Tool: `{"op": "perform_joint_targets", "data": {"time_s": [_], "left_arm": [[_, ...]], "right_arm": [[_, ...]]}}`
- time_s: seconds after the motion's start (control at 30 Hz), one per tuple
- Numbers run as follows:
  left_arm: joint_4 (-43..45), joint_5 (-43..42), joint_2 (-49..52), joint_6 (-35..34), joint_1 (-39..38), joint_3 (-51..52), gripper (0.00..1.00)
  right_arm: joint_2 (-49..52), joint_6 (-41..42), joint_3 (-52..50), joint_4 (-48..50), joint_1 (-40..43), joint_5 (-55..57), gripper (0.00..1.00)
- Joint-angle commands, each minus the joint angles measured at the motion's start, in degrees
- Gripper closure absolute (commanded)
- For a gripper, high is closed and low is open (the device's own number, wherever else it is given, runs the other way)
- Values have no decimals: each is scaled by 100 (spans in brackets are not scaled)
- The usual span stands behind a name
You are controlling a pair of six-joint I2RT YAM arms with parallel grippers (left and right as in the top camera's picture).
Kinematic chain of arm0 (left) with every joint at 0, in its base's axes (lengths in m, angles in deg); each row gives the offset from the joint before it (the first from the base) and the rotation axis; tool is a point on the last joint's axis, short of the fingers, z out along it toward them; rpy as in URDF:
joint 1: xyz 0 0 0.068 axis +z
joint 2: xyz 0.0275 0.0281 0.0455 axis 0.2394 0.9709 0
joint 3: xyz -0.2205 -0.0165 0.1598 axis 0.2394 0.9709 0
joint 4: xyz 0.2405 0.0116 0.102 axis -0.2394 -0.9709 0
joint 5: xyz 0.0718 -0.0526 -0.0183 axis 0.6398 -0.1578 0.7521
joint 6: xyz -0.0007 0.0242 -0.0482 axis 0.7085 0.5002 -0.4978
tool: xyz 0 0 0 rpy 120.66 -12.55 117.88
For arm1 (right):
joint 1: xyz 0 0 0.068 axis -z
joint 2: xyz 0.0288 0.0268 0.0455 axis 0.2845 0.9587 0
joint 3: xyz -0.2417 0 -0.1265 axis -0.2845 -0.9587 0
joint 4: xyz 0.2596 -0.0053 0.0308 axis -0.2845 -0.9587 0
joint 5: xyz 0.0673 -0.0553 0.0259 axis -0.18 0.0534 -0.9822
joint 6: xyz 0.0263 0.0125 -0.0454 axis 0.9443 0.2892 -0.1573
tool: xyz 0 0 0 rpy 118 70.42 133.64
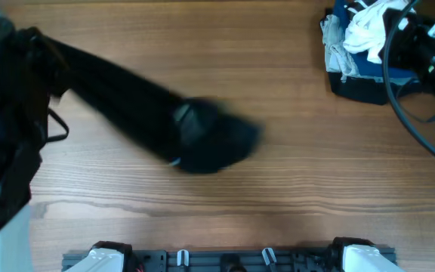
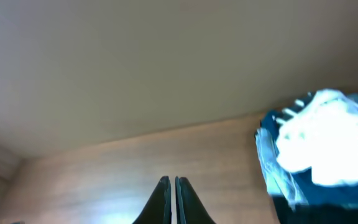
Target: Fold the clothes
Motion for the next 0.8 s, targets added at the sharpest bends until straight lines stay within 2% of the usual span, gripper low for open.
{"op": "perform_joint_targets", "data": {"time_s": [0.0, 0.23, 0.37, 0.57, 0.77], "left_arm": [[-35, 254, 260, 92, 57, -90, 96], [48, 46, 844, 90, 57, -90, 96], [481, -258, 1027, 92, 50, -90, 96], [1729, -1165, 1128, 90, -258, -90, 96], [3193, -1298, 1145, 205, -1425, -90, 96]], "right_arm": [[192, -181, 74, -179, 2, 109, 96], [822, -505, 68, -439, 2, -734, 96], [1244, -634, 59, -422, 2, -1172, 96], [1421, -743, 59, -404, 2, -1311, 96], [1414, -776, 61, -446, 4, -1316, 96]]}}
